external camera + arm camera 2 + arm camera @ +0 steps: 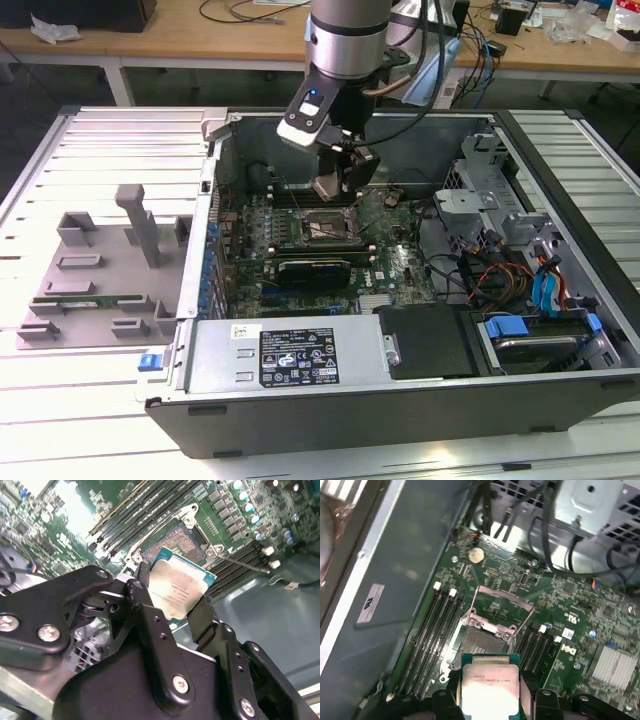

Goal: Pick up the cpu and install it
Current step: 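Place the cpu into insertion slot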

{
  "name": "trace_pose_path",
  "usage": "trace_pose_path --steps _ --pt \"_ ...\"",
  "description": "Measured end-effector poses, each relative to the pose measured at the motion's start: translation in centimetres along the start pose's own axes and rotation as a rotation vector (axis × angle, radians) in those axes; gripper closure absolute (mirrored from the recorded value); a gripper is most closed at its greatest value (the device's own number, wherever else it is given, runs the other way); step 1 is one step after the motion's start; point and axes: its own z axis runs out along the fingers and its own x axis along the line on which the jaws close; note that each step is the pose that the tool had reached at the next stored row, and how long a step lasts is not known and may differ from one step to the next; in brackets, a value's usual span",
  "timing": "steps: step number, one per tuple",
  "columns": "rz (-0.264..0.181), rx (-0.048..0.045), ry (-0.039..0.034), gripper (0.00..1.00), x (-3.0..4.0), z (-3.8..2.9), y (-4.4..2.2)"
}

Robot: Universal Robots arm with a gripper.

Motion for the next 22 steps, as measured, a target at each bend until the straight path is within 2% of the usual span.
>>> trace_pose_path --steps 4,9,11,14,20,22 --pt "0.183 -0.0032 -0.0065 0.45 0.0 0.07 0.0" --pt "0.321 -0.0056 -0.0114 0.45 0.0 0.13 0.0" --pt "0.325 -0.0056 -0.0116 0.45 0.0 0.13 -0.01" --pt "0.321 -0.011 -0.0125 0.45 -0.02 0.94 -0.03" --pt "0.297 -0.0144 -0.0124 0.45 -0.02 1.83 -0.08" --pt "0.297 -0.0158 -0.0126 0.45 -0.03 2.68 -0.12"
